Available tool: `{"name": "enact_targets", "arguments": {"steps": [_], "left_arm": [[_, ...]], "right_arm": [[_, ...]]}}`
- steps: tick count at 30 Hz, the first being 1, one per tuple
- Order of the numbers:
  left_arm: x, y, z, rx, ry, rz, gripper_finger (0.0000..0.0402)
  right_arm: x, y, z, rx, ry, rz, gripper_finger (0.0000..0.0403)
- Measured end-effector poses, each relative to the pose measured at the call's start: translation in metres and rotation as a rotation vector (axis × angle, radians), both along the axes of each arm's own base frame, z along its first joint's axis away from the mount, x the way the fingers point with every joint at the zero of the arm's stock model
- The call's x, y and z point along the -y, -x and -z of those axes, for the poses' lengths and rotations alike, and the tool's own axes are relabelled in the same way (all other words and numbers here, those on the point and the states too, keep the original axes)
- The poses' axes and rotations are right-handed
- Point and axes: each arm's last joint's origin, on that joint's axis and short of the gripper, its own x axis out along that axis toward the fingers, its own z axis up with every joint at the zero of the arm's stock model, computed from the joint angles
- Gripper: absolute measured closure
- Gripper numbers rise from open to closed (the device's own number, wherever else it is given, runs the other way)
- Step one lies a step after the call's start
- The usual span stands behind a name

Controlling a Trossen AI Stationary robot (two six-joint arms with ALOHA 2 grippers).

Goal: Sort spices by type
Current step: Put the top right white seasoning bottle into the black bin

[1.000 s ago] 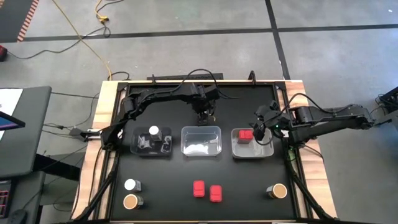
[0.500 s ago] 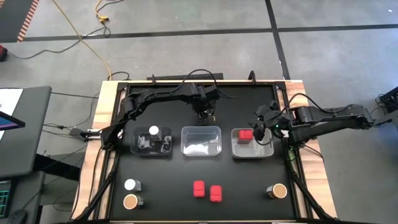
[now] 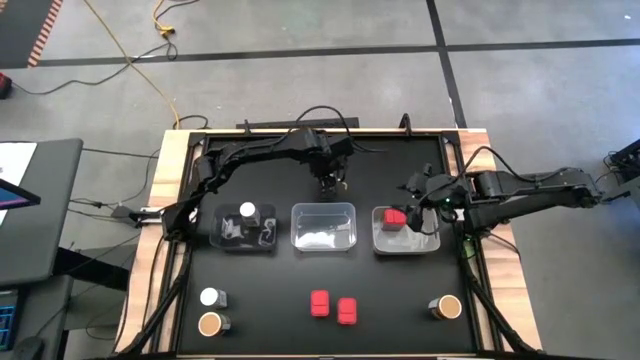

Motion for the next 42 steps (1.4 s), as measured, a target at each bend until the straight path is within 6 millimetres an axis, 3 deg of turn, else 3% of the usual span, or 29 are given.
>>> {"name": "enact_targets", "arguments": {"steps": [13,21,36,42], "left_arm": [[0.013,0.001,-0.048,0.049,-0.021,0.040,0.0199],[0.026,0.017,-0.078,-0.021,-0.033,0.083,0.0199],[0.047,0.103,-0.166,0.040,-0.067,0.091,0.0200],[0.060,0.151,-0.176,0.039,-0.065,0.084,0.0200]], "right_arm": [[-0.010,-0.016,0.004,0.007,-0.092,-0.131,0.0085],[-0.012,-0.029,0.010,-0.001,-0.095,-0.134,0.0085],[-0.009,-0.032,0.012,-0.005,-0.106,-0.108,0.0085],[-0.009,-0.033,0.014,-0.014,-0.105,-0.107,0.0085]]}}
